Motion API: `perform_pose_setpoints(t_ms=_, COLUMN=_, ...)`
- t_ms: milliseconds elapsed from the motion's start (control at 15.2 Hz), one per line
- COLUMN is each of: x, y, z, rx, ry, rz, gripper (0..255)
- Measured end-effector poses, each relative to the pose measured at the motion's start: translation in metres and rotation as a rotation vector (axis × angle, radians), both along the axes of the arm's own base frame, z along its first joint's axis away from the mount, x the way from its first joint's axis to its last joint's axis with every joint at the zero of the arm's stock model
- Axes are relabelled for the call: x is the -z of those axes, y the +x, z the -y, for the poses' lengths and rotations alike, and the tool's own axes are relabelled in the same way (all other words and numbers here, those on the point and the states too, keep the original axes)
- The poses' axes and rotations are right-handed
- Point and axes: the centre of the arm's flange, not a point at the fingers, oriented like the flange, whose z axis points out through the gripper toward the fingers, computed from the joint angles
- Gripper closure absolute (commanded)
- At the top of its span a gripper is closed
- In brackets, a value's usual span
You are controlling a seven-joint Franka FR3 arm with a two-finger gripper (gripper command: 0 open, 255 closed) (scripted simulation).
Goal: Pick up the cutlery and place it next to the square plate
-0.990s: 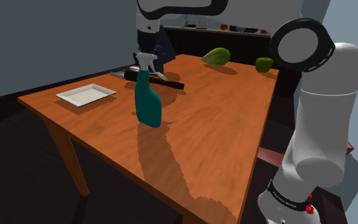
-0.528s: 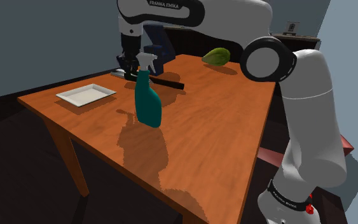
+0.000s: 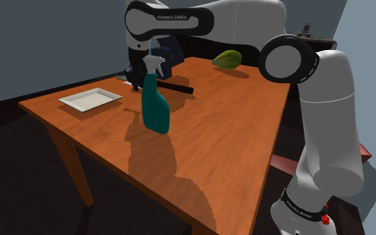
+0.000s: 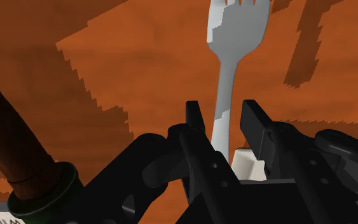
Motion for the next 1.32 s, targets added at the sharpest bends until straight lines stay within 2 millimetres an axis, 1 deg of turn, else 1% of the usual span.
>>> perform_pose_setpoints(t_ms=396, x=0.032, y=0.001, z=0.000, rx=0.000, ry=0.000, rz=0.000, gripper=255)
perform_pose_setpoints(t_ms=792, x=0.035, y=0.000, z=0.000, rx=0.000, ry=0.000, rz=0.000, gripper=255)
perform_pose_setpoints(t_ms=858, x=0.035, y=0.000, z=0.000, rx=0.000, ry=0.000, rz=0.001, gripper=0)
perform_pose_setpoints(t_ms=1254, x=0.035, y=0.000, z=0.000, rx=0.000, ry=0.000, rz=0.001, gripper=0)
perform_pose_setpoints(t_ms=1320, x=0.028, y=-0.001, z=-0.001, rx=0.000, ry=0.000, rz=0.001, gripper=0)
